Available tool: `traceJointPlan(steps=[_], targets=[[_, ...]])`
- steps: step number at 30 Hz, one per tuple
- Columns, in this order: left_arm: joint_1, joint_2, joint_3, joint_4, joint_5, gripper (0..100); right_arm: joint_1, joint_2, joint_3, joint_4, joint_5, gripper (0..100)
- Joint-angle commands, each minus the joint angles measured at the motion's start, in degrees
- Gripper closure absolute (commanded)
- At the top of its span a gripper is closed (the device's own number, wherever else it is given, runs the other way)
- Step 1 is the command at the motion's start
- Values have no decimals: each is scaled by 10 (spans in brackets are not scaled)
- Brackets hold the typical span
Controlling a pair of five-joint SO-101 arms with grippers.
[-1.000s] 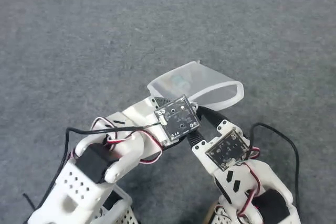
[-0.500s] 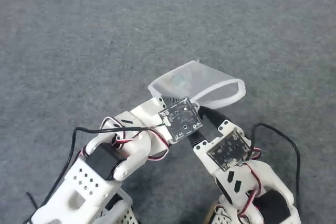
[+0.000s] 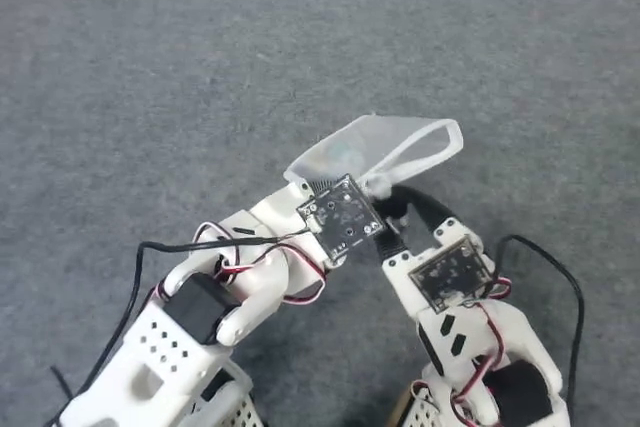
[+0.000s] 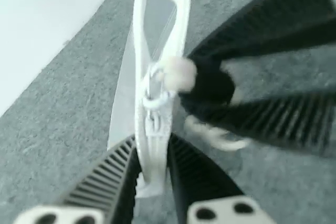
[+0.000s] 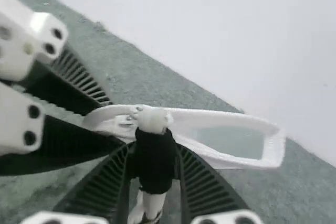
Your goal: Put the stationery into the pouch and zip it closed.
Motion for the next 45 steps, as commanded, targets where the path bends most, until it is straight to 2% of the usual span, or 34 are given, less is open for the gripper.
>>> traceJointPlan(steps=[1,6,19,24,36,45], targets=[[-25,-6,16,-36,18,991,44,-13,10,-79,3,993],[-25,-6,29,-48,18,991,78,-12,58,-168,-36,994],[-26,-6,39,-47,18,991,89,-9,56,-183,-46,994],[-27,-6,40,-46,18,991,132,-9,48,-189,-84,994],[-27,-6,41,-39,18,991,142,-8,44,-189,-82,994],[-27,-6,48,-42,18,991,193,-8,44,-207,-85,994]])
